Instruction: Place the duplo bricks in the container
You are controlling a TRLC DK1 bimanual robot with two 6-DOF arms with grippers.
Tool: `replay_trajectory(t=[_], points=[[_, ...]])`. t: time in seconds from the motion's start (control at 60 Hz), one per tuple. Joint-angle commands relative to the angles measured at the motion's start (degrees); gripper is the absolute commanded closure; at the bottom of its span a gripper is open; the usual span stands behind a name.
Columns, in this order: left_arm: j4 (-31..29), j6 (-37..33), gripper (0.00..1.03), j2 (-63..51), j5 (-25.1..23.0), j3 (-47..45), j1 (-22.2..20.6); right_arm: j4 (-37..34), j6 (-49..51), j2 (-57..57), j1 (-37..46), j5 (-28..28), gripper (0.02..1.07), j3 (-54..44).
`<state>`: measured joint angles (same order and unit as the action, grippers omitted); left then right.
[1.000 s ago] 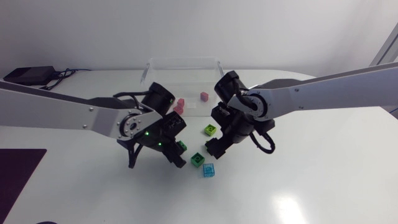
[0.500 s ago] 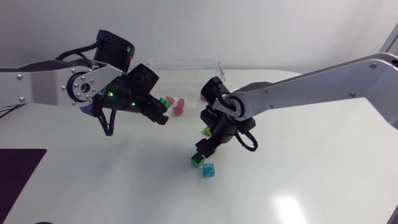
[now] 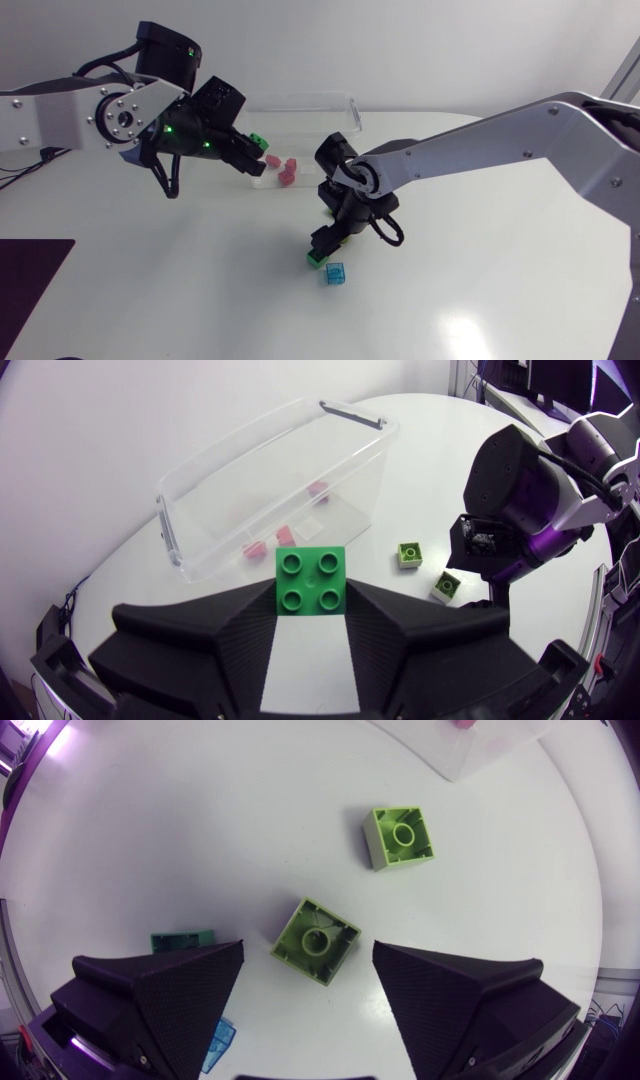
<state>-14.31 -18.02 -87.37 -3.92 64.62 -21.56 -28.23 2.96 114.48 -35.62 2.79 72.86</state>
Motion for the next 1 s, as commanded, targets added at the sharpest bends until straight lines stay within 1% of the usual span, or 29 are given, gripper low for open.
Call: replay_trajectory(t=[0.0, 0.333, 0.45, 0.583, 0.767, 0.983], points=[[1.4, -0.7, 0.73, -0.9, 0.4, 2.0, 0.7, 0.2, -1.5, 1.5, 0.0, 0.2, 0.25, 1.0], [6.9, 0.7, 0.72, -3.4, 0.7, 6.0, 3.3, 1.3, -1.6, 3.1, 1.5, 0.2, 0.52, 1.7], [9.2, 2.2, 0.72, -5.5, 0.9, 8.3, 4.8, 2.0, -1.6, 3.2, 1.4, 0.2, 0.67, 1.3], [9.2, 3.3, 0.72, -10.2, 0.9, 12.7, 6.1, 2.1, -1.6, 1.9, 1.4, 0.2, 0.68, 0.2], [9.6, 3.9, 0.71, -15.5, 0.9, 16.2, 6.3, 2.8, -1.6, -3.2, 2.0, 0.9, 0.68, -2.3], [10.0, 4.4, 0.69, -21.0, 3.1, 20.5, 6.5, 2.7, -1.5, -9.7, 3.2, 1.4, 0.69, -3.1]])
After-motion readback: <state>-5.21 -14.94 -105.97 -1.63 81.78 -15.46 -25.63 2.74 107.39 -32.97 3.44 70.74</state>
